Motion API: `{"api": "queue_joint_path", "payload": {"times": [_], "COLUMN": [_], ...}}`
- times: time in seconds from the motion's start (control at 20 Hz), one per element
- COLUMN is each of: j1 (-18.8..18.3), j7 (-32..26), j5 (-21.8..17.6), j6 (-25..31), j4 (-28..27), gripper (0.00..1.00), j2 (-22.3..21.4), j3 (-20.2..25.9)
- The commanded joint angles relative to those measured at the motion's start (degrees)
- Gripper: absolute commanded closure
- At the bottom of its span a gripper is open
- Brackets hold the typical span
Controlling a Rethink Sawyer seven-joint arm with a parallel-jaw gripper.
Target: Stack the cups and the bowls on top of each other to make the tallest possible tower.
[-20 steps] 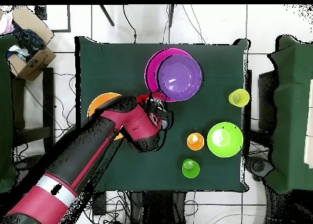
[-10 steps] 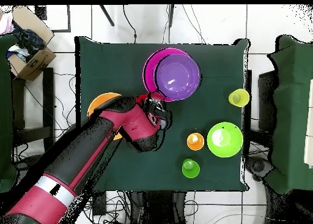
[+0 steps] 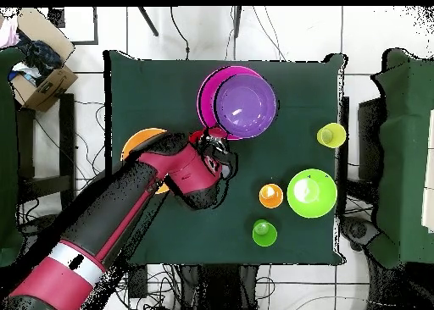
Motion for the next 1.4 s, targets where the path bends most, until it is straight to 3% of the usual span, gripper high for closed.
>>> {"api": "queue_joint_path", "payload": {"times": [0.05,0.35,1.05,1.4], "j1": [0.41,0.58,3.09,3.0], "j7": [-8.84,-8.83,-0.25,-1.08], "j5": [1.27,1.29,-3.92,-3.37], "j6": [0.08,0.52,1.1,1.35], "j4": [-4.27,-4.0,-4.91,-4.74], "gripper": [1.0,1.0,1.0,1.0], "j2": [1.43,1.99,5.77,6.17], "j3": [9.16,9.31,7.4,7.36]}}
